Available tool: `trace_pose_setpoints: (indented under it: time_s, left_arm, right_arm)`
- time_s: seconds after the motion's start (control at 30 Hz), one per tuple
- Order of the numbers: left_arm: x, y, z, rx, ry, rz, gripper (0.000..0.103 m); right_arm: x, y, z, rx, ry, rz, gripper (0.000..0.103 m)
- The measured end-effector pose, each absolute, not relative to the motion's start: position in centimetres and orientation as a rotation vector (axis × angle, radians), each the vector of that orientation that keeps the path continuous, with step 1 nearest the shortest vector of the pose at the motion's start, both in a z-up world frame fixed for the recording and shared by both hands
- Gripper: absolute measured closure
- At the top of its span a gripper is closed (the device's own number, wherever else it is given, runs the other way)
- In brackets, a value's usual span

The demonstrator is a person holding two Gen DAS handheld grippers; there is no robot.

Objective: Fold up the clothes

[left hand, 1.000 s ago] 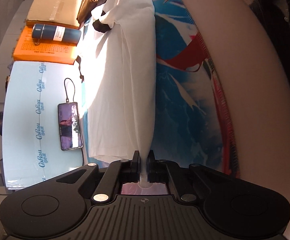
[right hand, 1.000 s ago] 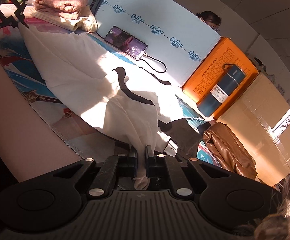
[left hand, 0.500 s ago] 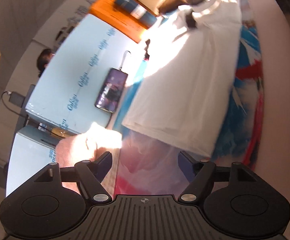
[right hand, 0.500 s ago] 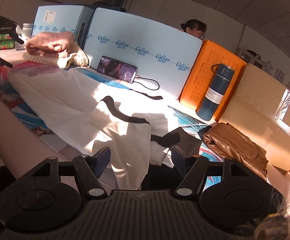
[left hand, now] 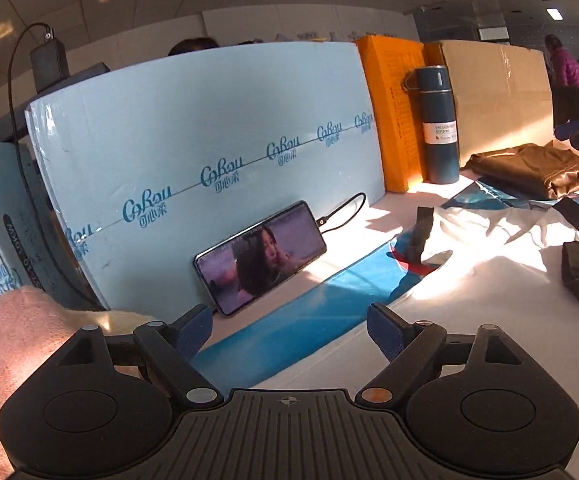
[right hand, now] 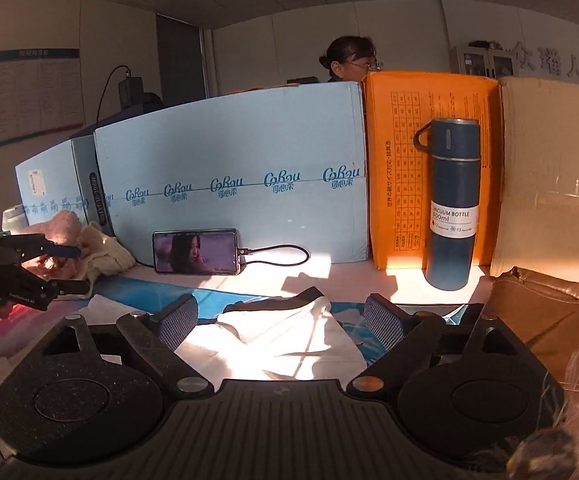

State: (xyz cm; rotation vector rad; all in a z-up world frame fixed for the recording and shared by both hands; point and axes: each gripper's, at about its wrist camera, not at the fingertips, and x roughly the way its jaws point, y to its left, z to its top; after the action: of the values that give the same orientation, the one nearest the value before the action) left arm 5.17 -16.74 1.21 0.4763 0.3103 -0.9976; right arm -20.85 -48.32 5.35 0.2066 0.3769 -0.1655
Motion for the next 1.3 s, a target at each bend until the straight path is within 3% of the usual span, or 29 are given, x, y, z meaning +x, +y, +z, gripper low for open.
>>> trace_pose_setpoints:
  time_s: [0.43, 0.53, 0.57, 0.6, 0.63, 0.67, 0.7, 0.8, 1.0, 1.13, 1.23, 1.3]
  left_arm:
    - [8.5, -18.7, -1.1, 0.701, 0.426, -1.119, 0.018]
    - [9.5, -19.1, -1.6, 0.731, 0.477, -1.118, 0.023]
    - [9.7, -19.2, -1.7, 0.729, 0.491, -1.121, 0.024]
    - [10.0, -19.2, -1.7, 0.71, 0.512, -1.137, 0.028]
    - [10.3, -19.1, -1.6, 0.684, 0.538, -1.158, 0.044]
    - [10.5, -19.0, -1.6, 0.666, 0.552, -1.18, 0.055]
    - [10.3, -19.0, -1.7, 0.663, 0.549, -1.193, 0.066]
    - [9.7, -18.9, -1.8, 0.675, 0.526, -1.204, 0.076]
    - [7.6, -19.0, -1.0, 0.669, 0.415, -1.188, 0.073]
    - [5.1, -20.3, 0.5, 0.526, 0.32, -1.313, 0.041]
    - [3.5, -22.9, 0.9, 0.466, 0.282, -1.407, 0.032]
    - [2.6, -25.0, 0.7, 0.487, 0.266, -1.442, 0.031]
  right_arm:
    - [-5.0, -55.2, -1.5, 0.293, 0.661, -0.134, 0.016]
    - [-4.1, -55.4, -2.5, 0.314, 0.655, -0.125, 0.039]
    - [-3.8, -55.0, -2.5, 0.286, 0.652, -0.112, 0.053]
    - [-3.5, -54.8, -2.5, 0.274, 0.656, -0.094, 0.056]
    - [-3.3, -54.5, -2.4, 0.261, 0.658, -0.08, 0.065]
    - [-3.2, -54.4, -2.3, 0.245, 0.658, -0.072, 0.082]
    - [-3.1, -54.2, -2.2, 0.228, 0.656, -0.062, 0.089]
    - [-4.4, -54.1, -0.9, 0.231, 0.587, -0.058, 0.096]
    - [-9.5, -51.8, 3.4, 0.2, 0.403, -0.003, 0.097]
    - [-12.7, -48.9, 4.9, 0.118, 0.344, -0.002, 0.097]
    - [-14.9, -46.5, 5.4, 0.056, 0.311, -0.003, 0.097]
    - [-16.4, -44.8, 5.6, 0.016, 0.287, 0.001, 0.097]
